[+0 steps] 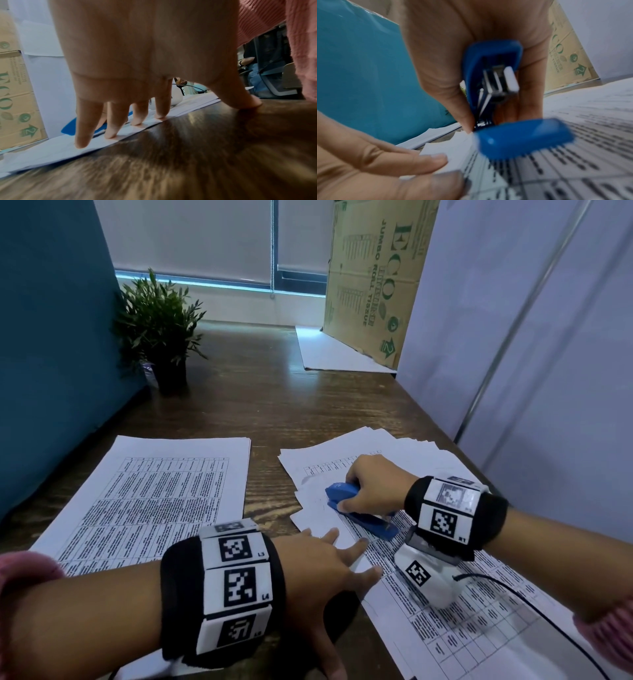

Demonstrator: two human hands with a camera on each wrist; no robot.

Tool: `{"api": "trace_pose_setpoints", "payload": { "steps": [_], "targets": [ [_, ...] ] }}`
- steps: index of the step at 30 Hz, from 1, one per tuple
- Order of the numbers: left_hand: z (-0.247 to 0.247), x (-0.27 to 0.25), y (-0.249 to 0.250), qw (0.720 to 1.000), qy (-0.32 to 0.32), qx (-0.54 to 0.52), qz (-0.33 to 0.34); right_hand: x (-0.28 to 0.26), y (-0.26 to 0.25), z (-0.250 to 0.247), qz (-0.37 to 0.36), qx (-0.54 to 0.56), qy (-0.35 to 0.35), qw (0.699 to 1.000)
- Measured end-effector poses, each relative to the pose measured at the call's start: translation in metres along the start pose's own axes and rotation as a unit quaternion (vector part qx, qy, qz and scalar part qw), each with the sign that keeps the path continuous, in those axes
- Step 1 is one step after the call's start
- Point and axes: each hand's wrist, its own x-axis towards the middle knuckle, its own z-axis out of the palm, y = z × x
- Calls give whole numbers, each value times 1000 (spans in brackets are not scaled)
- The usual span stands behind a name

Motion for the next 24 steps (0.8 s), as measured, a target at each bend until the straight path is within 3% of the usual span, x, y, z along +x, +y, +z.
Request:
{"api": "trace_pose_setpoints", "payload": {
  "steps": [6,14,24],
  "targets": [
    [1,-1,1,1000,8,-5,4,-1,-2,2,7,23,15,1000],
    [2,-2,0,1000,9,-23,8,-10,-8,5,-68,-97,58,991],
    [3,0,-2,999,-2,-32,7,5,-1,-1,14,51,3,999]
  ]
}}
